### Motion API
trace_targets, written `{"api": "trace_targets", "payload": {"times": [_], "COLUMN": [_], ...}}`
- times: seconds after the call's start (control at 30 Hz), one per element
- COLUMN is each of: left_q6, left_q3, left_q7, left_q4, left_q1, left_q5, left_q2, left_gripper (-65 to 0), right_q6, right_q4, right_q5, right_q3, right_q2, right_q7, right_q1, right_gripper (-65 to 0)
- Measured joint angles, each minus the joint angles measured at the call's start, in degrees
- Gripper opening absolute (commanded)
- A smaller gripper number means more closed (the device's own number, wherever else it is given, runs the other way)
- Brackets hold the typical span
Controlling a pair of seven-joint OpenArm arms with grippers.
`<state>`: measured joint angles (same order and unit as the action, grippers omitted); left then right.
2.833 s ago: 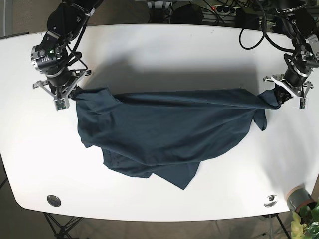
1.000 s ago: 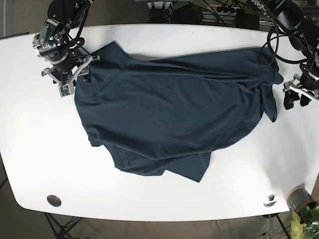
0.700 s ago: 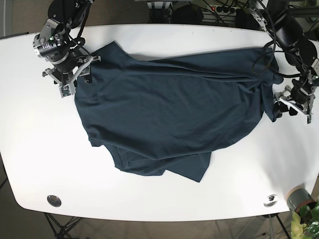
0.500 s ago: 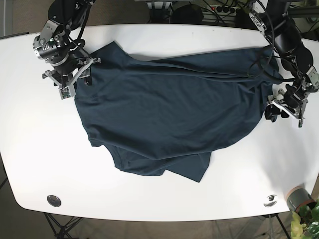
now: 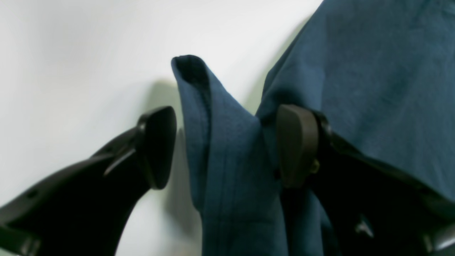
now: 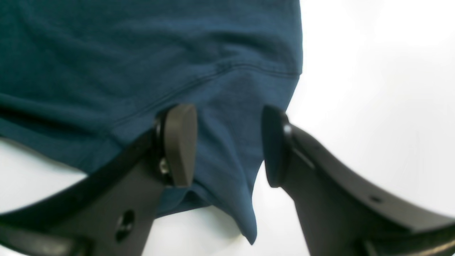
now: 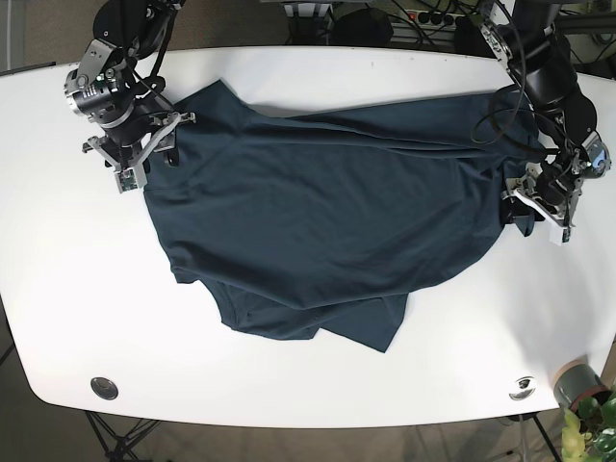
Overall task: Fold the T-shirt properly
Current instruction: 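Release the shirt edge with the left gripper and regrasp it nearby, then drag the shirt edge with the right gripper away from the left gripper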
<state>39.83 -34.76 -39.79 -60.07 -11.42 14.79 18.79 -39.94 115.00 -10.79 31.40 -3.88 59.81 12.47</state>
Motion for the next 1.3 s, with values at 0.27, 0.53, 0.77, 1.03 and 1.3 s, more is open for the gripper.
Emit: {"api": "trace_targets", "payload": {"times": [0.27,0.53,0.77,1.03,1.3], "left_q6": [0.00,0.07,0.09,0.09,0.11], "left_q3": [0.00,-0.11,-0.13,-0.33,-0.44], "left_q7": [0.02,3.89,5.01,4.90,4.98], "left_q4": [0.07,5.68,5.86,5.88,5.86], "left_q1": [0.15,-0.48,-0.17,-0.17,0.00], "left_q5": [0.00,1.64,1.62,1.68,1.81], "left_q2": [0.00,0.52,0.59,0.61,0.50], "left_gripper": [-43.9,-63.2,-65.0,-65.0,-65.0], "right_q6": [0.02,0.02,0.02,2.14,3.98], "right_q4": [0.00,-0.90,-4.98,-17.75,-37.07], "right_q5": [0.37,0.48,0.70,0.87,1.88], "right_q3": [0.07,0.11,0.02,-3.58,-4.59], "right_q2": [-0.04,0.09,0.26,4.55,6.38], "right_q7": [-0.07,0.07,0.20,0.15,-5.62], "right_q1": [-1.46,-2.95,-8.31,-20.33,-33.81], "right_gripper": [-36.6,-36.0,-33.1,-26.3,-27.0]}}
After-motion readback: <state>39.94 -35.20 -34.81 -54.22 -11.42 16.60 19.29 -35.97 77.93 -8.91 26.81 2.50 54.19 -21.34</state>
